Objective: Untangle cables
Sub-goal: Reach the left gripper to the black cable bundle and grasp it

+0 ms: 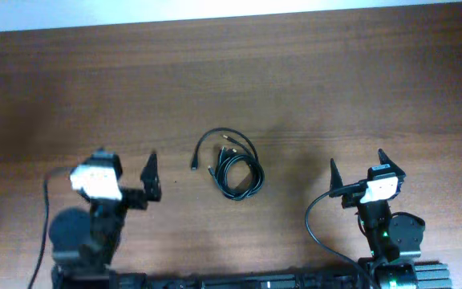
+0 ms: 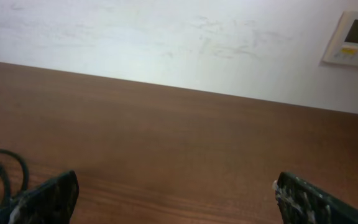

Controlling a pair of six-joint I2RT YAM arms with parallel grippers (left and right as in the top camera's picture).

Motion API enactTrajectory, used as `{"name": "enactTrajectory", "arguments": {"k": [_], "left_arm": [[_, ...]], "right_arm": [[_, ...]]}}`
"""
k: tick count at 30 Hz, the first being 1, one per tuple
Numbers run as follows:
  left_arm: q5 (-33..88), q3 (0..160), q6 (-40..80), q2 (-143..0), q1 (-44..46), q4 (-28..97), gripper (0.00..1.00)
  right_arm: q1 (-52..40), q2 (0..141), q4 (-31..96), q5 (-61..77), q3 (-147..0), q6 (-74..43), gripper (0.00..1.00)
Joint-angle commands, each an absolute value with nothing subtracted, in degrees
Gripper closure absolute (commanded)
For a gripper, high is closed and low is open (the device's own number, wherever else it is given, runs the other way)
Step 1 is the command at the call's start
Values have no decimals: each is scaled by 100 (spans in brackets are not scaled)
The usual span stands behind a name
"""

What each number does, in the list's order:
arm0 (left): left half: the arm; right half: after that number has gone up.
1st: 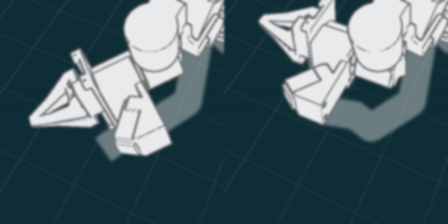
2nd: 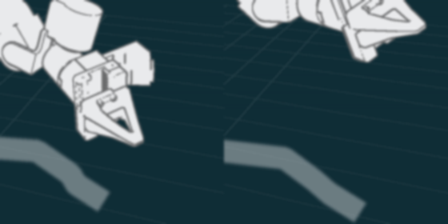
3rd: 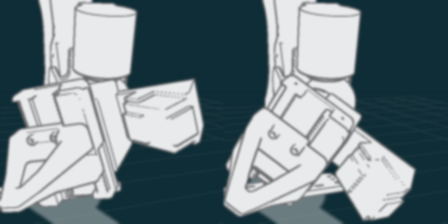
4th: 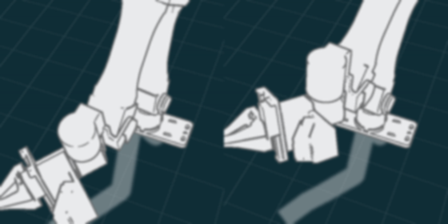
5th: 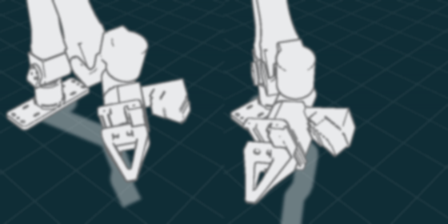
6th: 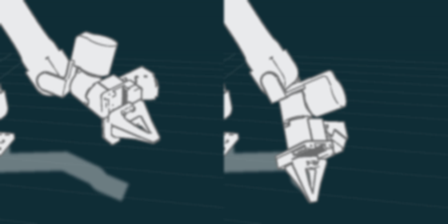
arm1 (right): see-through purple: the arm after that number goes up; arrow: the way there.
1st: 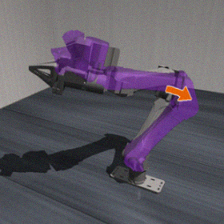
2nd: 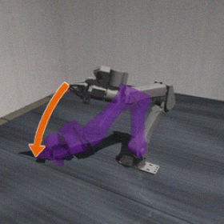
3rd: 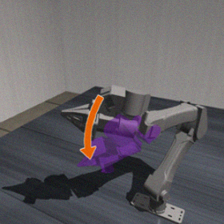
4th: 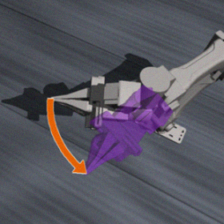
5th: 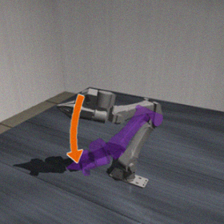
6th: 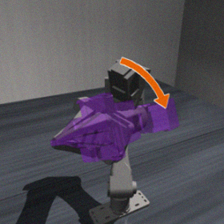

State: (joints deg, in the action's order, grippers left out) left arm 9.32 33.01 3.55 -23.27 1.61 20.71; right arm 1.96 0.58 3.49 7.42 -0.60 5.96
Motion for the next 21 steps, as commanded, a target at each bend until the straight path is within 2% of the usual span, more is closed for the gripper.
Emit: {"name": "enactTrajectory", "arguments": {"k": [1,3,5,6,10,11,12,15,17,19,21], "left_arm": [[2272,4748,832,-3979,292,3065,1],[2644,5105,858,-4910,602,3269,1],[3433,5105,1776,-5708,687,3223,1],[3717,5105,1846,-6084,690,3039,1],[3815,5105,2198,-7107,801,2939,1],[3629,5105,2740,-7417,945,2956,0],[3065,5105,3223,-7618,1223,3035,9],[-69,5105,4654,-7797,2502,3841,9],[-421,5098,5378,-8101,3194,3822,10],[-847,5098,6455,-8626,3577,3817,22],[-832,5098,6858,-9087,3612,3691,32]], "right_arm": [[233,21,386,701,-32,550,1],[233,21,386,701,-32,550,1],[233,21,386,701,-32,550,1],[233,21,384,701,-32,550,1],[233,21,384,701,-32,550,1],[233,21,386,701,-32,550,1],[233,21,386,701,-32,550,1],[233,21,386,701,-32,550,1],[233,21,384,701,-32,550,1],[233,21,386,701,-32,550,1],[233,21,386,701,-32,550,1]]}}
